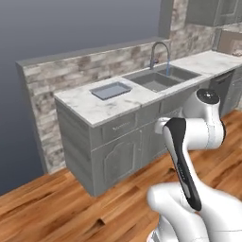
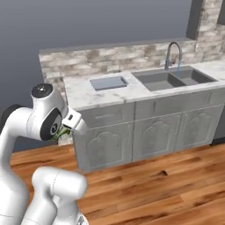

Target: Take the fish out of the fridge, briefly rinse it in the sink, and place it on the tray next to the sink.

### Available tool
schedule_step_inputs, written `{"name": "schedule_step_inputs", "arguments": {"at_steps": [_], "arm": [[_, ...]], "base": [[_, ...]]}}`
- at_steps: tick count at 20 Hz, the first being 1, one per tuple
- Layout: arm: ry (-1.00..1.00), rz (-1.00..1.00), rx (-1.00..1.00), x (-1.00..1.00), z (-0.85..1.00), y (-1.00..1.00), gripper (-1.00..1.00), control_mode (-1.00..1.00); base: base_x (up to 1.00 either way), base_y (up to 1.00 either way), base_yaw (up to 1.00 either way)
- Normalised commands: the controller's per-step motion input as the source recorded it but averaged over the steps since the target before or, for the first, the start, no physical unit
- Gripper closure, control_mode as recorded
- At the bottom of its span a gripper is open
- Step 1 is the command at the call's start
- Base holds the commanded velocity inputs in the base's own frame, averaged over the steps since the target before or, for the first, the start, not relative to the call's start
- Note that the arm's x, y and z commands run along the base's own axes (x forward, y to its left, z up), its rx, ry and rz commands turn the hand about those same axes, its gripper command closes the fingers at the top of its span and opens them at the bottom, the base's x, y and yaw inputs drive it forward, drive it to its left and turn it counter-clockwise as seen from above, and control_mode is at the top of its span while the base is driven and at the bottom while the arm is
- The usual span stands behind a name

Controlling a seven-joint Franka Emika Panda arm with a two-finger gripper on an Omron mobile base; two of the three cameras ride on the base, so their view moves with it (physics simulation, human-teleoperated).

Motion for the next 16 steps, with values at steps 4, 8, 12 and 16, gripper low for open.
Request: {"name": "schedule_step_inputs", "arguments": {"at_steps": [4,8,12,16], "arm": [[0.0,0.0,0.0,0.0,0.0,0.0,1.0,1.0],[0.0,0.0,0.0,0.0,0.0,0.0,1.0,1.0],[0.0,0.0,0.0,0.0,0.0,0.0,1.0,1.0],[0.0,0.0,0.0,0.0,0.0,0.0,1.0,1.0]], "base": [[1.0,-1.0,0.0],[1.0,-1.0,0.0],[1.0,-1.0,0.0],[1.0,-1.0,0.0]]}}
